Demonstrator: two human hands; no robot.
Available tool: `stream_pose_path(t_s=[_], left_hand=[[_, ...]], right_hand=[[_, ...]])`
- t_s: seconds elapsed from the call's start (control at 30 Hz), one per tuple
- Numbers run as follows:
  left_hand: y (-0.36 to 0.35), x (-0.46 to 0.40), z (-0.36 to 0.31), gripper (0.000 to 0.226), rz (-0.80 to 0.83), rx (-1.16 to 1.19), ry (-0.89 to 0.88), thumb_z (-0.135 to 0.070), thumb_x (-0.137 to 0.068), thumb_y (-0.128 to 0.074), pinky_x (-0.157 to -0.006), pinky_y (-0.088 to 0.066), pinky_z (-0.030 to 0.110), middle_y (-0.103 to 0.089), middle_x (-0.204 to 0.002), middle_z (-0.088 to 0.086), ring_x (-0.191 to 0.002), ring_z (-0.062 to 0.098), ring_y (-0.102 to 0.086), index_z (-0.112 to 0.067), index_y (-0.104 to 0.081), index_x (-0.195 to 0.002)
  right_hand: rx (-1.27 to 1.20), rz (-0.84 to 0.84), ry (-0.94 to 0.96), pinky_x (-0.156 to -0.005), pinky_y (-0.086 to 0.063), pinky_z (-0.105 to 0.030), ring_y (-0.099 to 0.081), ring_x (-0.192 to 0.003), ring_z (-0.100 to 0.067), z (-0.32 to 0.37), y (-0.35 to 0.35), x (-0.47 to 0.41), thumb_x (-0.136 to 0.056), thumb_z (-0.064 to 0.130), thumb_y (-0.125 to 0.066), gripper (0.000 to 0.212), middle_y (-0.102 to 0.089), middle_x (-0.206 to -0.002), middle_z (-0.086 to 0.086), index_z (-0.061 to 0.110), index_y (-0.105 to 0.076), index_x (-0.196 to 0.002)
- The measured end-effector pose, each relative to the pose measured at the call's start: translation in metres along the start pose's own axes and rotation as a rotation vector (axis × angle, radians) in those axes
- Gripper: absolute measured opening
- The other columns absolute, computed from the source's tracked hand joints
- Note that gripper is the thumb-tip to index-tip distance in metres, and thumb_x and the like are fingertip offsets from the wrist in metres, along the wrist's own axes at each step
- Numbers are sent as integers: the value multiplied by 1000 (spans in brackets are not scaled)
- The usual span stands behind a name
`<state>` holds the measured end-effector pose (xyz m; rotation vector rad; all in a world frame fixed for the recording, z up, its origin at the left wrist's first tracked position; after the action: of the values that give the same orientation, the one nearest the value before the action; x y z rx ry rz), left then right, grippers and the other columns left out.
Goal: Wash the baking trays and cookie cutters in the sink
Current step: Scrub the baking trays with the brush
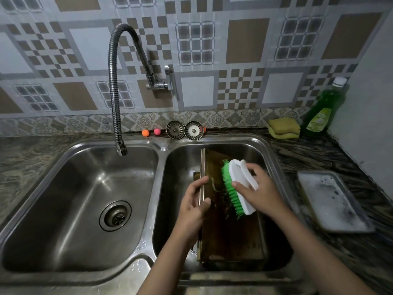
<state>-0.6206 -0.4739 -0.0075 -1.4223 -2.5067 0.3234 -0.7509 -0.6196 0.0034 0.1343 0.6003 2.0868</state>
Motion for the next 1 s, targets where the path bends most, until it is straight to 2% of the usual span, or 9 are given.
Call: stream_pose_path(t_s=[0.1,0.23,0.3,0.43,0.57,0.67,0.77,0.9,1.0], left_hand=[[-4,1,2,47,38,13,-57,0,-86,-57,-99,-46,51,-57,-131,12,-120,32,-56,-19,-49,-128],[0,-6,-2,47,-16,39,-86,12,-90,-48,-90,-51,41,-58,-123,21,-107,28,-59,-20,-48,-125],[11,-6,-1,47,-66,79,-66,12,-89,-47,-96,-46,51,-55,-127,24,-112,35,-56,-19,-49,-124],[9,-1,4,45,-1,52,-22,8,-91,-48,-88,-52,48,-57,-127,18,-105,33,-60,-24,-54,-121],[-6,-10,-2,42,-3,25,-79,15,-90,-44,-79,-51,35,-60,-114,18,-90,22,-61,-17,-52,-117],[14,-13,-12,39,-71,25,-99,14,-90,-45,-72,-51,32,-60,-107,19,-82,20,-61,-16,-53,-114],[25,-8,-14,35,-15,-33,-125,6,-90,-51,-80,-53,35,-59,-117,22,-93,24,-61,-13,-50,-119],[5,-12,-18,34,37,-192,-209,12,-90,-48,-77,-47,9,-66,-107,-11,-98,-5,-61,-12,-48,-114],[17,-22,-28,35,-46,-93,-209,9,-83,-56,-75,-48,26,-63,-97,5,-84,15,-61,-14,-50,-108]], right_hand=[[89,-150,45,-76,-45,-25,-51,-102,-8,15,3,-6,-80,40,-71,70,-51,-128,13,38,-35,-140],[102,-8,269,-64,-46,-7,-58,-93,8,41,-25,18,-75,57,-65,70,-45,-121,42,56,-29,-135],[75,36,276,-75,-45,-4,-56,-103,10,33,-24,20,-76,51,-71,70,-43,-125,44,53,-34,-136],[35,-151,36,-91,-46,-22,-55,-118,-14,15,8,-20,-76,31,-78,71,-54,-136,2,23,-47,-140],[-44,-163,221,-80,-44,-2,-53,-101,19,57,-21,-14,-69,51,-75,77,-56,-116,21,26,-48,-137],[9,-90,261,-83,-52,-17,-58,-104,4,54,-31,0,-70,54,-72,75,-63,-118,8,36,-44,-138],[38,-131,108,-83,-51,-21,-59,-108,-13,36,-6,-30,-74,38,-78,72,-58,-130,-1,24,-46,-138],[8,-229,151,-76,-48,-18,-57,-96,1,63,-15,-36,-71,45,-78,75,-67,-116,1,23,-49,-137],[-68,-125,248,-82,-48,-11,-54,-95,18,65,-46,-4,-69,52,-72,76,-62,-107,14,33,-45,-138]])
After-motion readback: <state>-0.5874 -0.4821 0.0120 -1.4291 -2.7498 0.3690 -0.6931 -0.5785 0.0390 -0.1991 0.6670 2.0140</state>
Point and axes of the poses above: each hand's wrist, its own x-axis away from the middle knuckle, its own y-axis out of the back of the hand, z = x × y, the point moved 4 cm from there along -x, towards the middle knuckle
